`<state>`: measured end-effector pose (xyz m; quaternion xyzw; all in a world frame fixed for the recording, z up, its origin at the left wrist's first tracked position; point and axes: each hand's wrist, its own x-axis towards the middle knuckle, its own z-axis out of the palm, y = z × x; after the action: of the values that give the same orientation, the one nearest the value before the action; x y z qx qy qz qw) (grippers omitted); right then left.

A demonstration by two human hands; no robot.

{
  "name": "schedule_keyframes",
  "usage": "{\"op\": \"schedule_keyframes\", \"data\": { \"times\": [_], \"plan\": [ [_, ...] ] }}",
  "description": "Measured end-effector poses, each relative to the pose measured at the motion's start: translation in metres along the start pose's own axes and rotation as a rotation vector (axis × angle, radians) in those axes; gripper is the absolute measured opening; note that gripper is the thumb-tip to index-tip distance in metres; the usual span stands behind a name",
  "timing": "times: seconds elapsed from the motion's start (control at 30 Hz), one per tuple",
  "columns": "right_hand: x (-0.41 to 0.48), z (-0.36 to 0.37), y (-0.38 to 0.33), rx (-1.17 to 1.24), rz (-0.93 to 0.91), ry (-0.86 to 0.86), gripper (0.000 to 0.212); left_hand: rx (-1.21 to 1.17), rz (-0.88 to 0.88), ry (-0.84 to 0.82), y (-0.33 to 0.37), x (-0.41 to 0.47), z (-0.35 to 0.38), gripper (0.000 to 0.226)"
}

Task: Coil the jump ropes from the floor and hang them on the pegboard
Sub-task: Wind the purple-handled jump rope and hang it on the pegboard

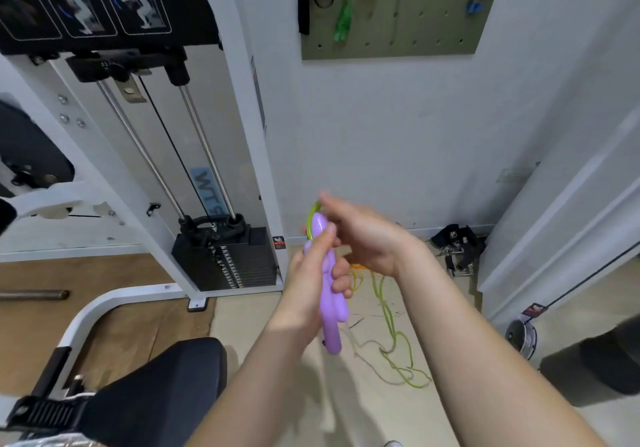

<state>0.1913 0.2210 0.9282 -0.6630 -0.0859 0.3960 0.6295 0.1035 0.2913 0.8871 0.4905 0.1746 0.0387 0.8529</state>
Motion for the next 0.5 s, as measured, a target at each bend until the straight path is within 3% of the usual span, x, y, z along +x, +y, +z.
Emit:
{"op": "schedule_keyframes", "data": {
  "times": [0.03,0.1,0.33,0.5],
  "plan": [
    [-0.007,0.002,0.001,-0.155,0.0,0.005,0.043,0.038,-0.015,0.002,0.005,0.001,0.002,0.035],
    [-0.016,0.004,0.003,-0.206,-0.015,0.004,0.048,0.153,0.008,0.004,0.009,0.004,0.005,0.045],
    [-0.022,0.007,0.024,0.009,-0.015,-0.005,0.047,0.366,0.09,0.211,0.021,0.019,0.008,0.046],
    [-0.03,0.002,0.028,0.202,-0.022,-0.149,0.038,0.816,0.307,0.324,0.022,0.023,0.005,0.049]
  ]
}}
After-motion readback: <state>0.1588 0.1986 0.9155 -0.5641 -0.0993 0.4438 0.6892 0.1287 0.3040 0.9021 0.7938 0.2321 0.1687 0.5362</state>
